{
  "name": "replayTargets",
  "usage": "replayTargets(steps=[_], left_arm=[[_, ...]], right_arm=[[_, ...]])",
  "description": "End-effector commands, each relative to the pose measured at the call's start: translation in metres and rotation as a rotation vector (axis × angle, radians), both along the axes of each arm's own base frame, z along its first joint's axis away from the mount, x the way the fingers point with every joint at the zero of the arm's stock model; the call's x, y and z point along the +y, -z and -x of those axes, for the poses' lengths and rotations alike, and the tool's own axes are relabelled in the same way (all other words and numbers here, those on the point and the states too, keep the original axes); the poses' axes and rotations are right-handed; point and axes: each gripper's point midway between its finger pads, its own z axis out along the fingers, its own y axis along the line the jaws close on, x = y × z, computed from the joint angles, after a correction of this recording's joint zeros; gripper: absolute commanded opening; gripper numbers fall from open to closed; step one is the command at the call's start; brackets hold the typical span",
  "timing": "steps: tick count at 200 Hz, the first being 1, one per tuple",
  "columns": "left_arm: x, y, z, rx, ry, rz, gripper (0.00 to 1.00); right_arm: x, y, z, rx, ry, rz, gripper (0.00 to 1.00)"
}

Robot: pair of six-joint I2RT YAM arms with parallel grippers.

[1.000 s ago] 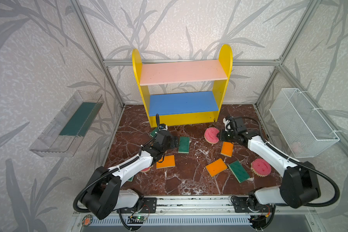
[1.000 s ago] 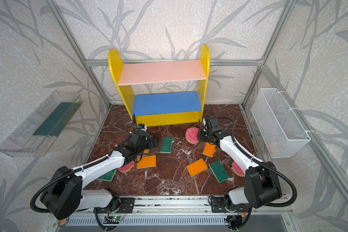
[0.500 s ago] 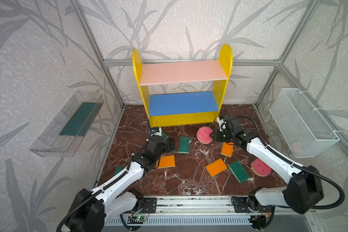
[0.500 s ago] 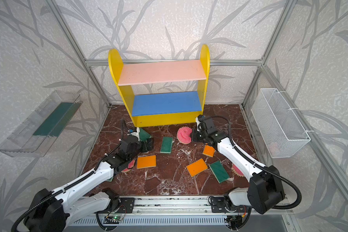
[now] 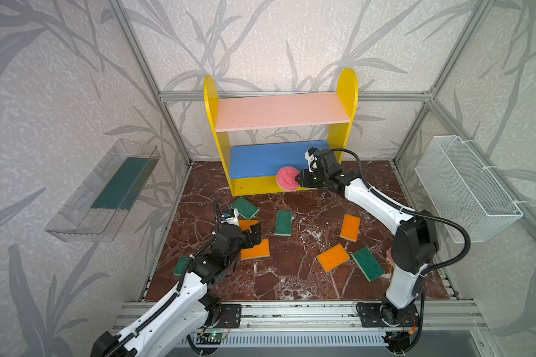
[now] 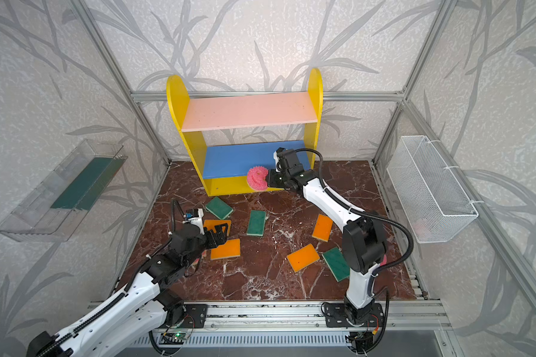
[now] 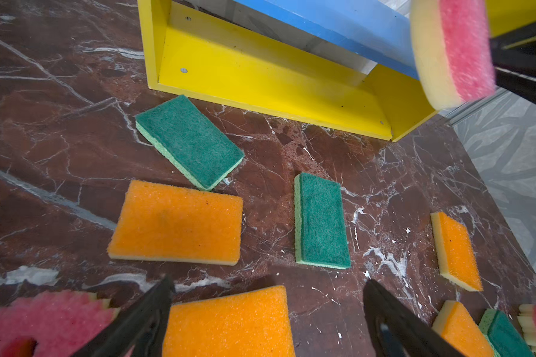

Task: Place and organize the cleaning sponges onto the shelf
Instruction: 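Lift the pink smiley sponge with the right gripper onto the blue shelf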

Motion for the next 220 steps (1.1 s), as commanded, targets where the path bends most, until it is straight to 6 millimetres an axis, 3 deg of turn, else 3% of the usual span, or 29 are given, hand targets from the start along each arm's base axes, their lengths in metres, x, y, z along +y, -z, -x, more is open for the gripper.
replayTargets(steps=[1, 69, 118, 183, 220], left_arm=[[0.003, 0.011, 0.009, 0.046, -0.013, 0.012, 0.97], [0.004, -0.004, 0.018, 0.041, 0.002, 0.040, 0.96], [0.003, -0.011, 0.022, 0.066, 0.018, 0.027, 0.96], [0.004, -0.026, 0.021, 0.057, 0.030, 0.002, 0.96], [0.001, -0.025, 0.018, 0.064, 0.037, -0.006, 0.96]], right_arm=[[0.026, -0.008, -0.015, -0.020, -0.027, -0.052, 0.24], [0.087, 0.000, -0.069, -0.080, -0.066, -0.126, 0.24], [0.125, -0.002, -0.094, -0.116, -0.085, -0.193, 0.24], [0.140, 0.009, -0.108, -0.135, -0.062, -0.229, 0.26], [0.145, 0.014, -0.110, -0.139, -0.066, -0.246, 0.37]])
